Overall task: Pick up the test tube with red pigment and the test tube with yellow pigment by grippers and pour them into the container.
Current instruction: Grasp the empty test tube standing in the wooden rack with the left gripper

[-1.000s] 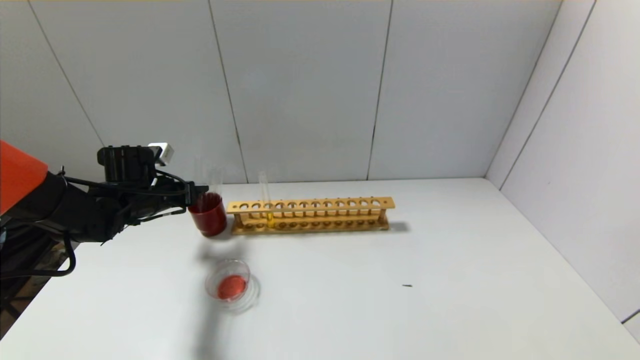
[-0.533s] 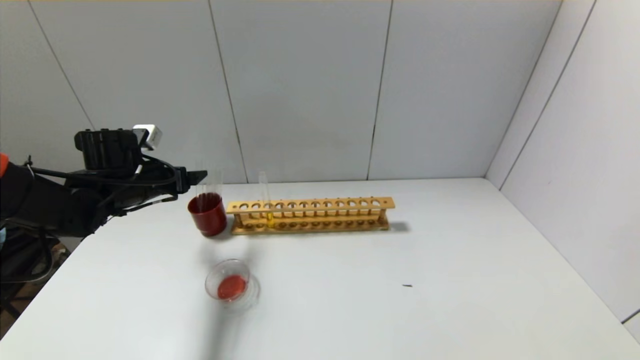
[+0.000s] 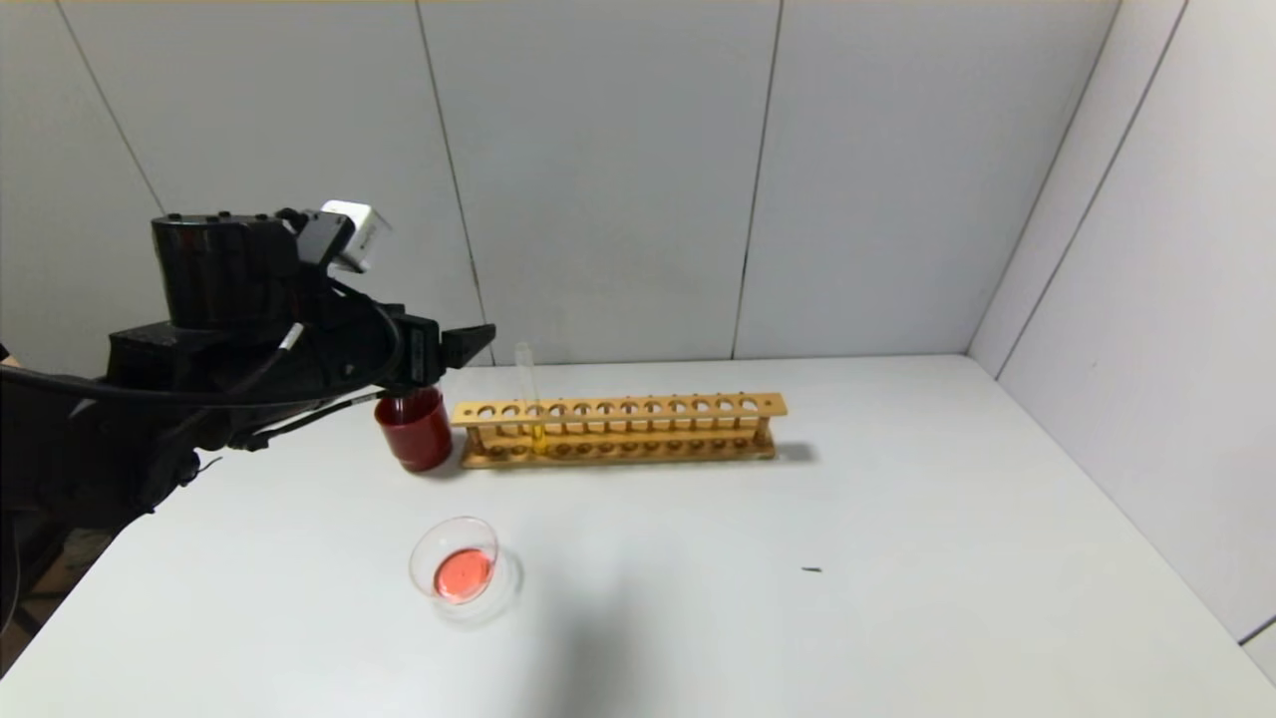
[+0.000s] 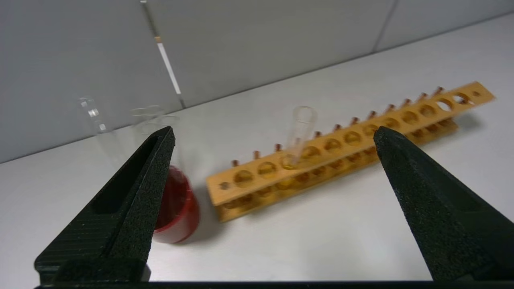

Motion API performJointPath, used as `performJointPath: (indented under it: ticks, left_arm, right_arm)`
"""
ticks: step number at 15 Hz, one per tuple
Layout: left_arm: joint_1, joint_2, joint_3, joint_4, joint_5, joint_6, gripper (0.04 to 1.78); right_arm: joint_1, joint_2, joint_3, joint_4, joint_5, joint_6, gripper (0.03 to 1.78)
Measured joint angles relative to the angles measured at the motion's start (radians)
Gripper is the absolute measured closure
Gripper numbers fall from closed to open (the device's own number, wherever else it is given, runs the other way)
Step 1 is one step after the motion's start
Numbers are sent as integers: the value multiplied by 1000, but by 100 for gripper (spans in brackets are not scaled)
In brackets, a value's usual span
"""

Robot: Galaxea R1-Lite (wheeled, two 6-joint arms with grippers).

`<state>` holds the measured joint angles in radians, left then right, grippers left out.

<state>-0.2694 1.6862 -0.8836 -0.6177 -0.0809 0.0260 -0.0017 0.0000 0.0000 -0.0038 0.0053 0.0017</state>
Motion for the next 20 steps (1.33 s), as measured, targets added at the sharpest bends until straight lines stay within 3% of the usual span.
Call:
performJointPath:
  ticks: [4, 8, 20]
  left_arm:
    - [-88, 63, 10, -35, 125, 3, 8]
    - [-128, 193, 9, -199, 166, 3, 8]
    - [-134, 414, -72, -273, 175, -5, 8]
  right_arm:
    - [0, 0, 0, 0, 0, 0, 6]
    - [0, 0, 0, 0, 0, 0, 6]
    - [0, 0, 0, 0, 0, 0, 6]
